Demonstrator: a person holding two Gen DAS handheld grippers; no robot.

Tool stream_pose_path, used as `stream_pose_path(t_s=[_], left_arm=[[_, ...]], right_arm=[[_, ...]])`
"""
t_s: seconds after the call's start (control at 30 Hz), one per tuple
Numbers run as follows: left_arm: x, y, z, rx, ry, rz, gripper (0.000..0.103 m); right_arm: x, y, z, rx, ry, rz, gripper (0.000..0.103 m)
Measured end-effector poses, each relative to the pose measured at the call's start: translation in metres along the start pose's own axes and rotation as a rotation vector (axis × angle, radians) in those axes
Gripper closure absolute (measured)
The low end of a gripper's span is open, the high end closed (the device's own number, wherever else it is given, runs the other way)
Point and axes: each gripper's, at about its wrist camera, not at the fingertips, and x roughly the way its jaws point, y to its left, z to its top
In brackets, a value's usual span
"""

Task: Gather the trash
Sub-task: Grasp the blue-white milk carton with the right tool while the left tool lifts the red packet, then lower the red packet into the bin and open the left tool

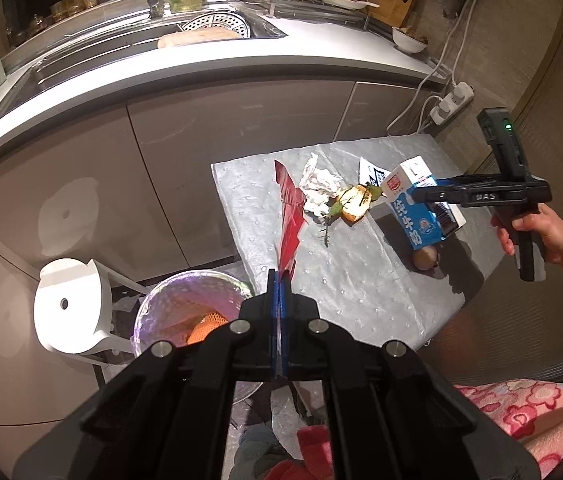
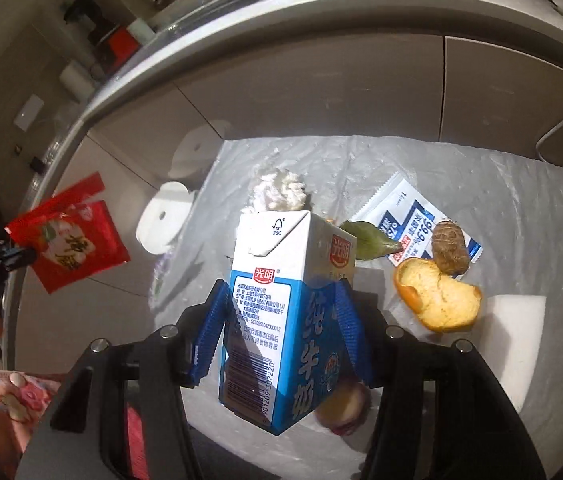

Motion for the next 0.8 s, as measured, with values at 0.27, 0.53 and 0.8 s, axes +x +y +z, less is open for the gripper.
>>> stream_pose_path(t_s=[0.27, 0.53, 0.8], left_arm=[[0.012, 0.056, -0.035, -0.016, 0.065, 0.046, 0.103], [0.091, 0.106, -0.074, -0.023, 0.229, 0.040, 0.103], [0.191, 0.125, -0.102, -0.013, 0.389, 0.016, 0.103]], right_arm=[[-0.002, 0.084, -0.006, 0.011, -0.058, 0.135, 0.048], [0.003, 0.149, -0.001, 0.013, -0.084, 0.173, 0.048], [-0.002, 0.186, -0.006, 0.011, -0.063, 0.131, 0.048]])
